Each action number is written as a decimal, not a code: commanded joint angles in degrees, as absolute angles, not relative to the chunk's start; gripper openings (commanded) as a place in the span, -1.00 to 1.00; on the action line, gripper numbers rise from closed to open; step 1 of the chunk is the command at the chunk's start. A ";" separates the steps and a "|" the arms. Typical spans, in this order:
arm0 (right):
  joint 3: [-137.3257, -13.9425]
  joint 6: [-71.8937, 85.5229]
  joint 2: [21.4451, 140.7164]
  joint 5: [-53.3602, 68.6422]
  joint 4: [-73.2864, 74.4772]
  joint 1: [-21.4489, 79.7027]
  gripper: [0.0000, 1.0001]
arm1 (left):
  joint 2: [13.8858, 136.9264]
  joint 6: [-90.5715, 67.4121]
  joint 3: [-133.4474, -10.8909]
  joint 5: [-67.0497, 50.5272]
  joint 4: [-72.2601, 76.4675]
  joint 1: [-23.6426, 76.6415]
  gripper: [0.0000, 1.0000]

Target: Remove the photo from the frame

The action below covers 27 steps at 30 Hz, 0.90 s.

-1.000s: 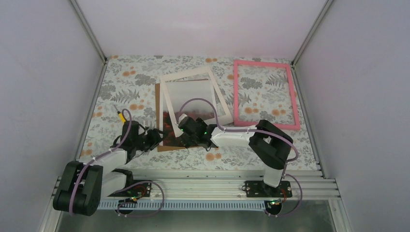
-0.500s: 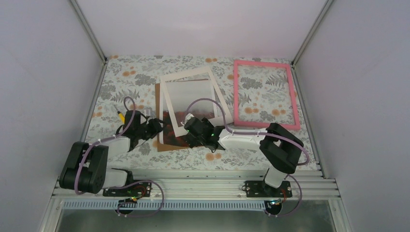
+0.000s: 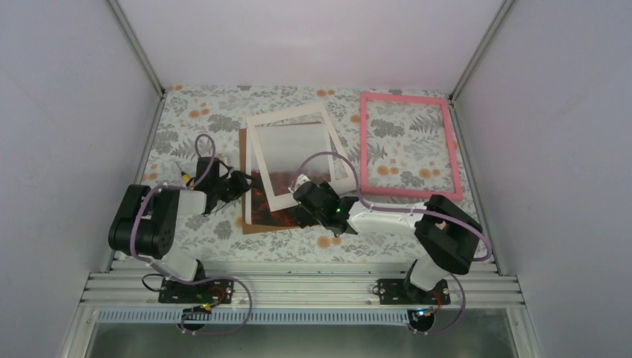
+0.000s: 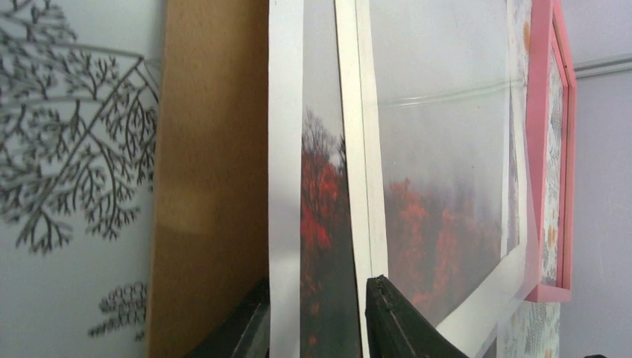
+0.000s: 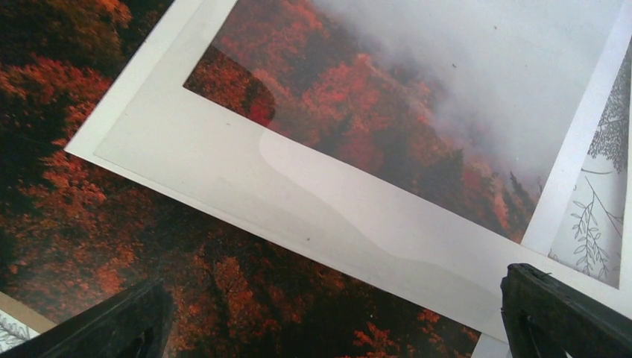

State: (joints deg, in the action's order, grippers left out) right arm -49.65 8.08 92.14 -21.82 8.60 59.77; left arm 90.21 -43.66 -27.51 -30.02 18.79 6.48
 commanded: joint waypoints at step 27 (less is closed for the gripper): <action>-51.68 9.98 87.87 -7.67 11.59 42.95 1.00 | 79.84 -33.90 -28.83 -24.36 1.25 3.19 -0.95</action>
State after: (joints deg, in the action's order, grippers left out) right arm -49.25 8.78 89.21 -11.27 10.96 45.69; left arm 83.74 -36.64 -29.89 -27.35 7.49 3.92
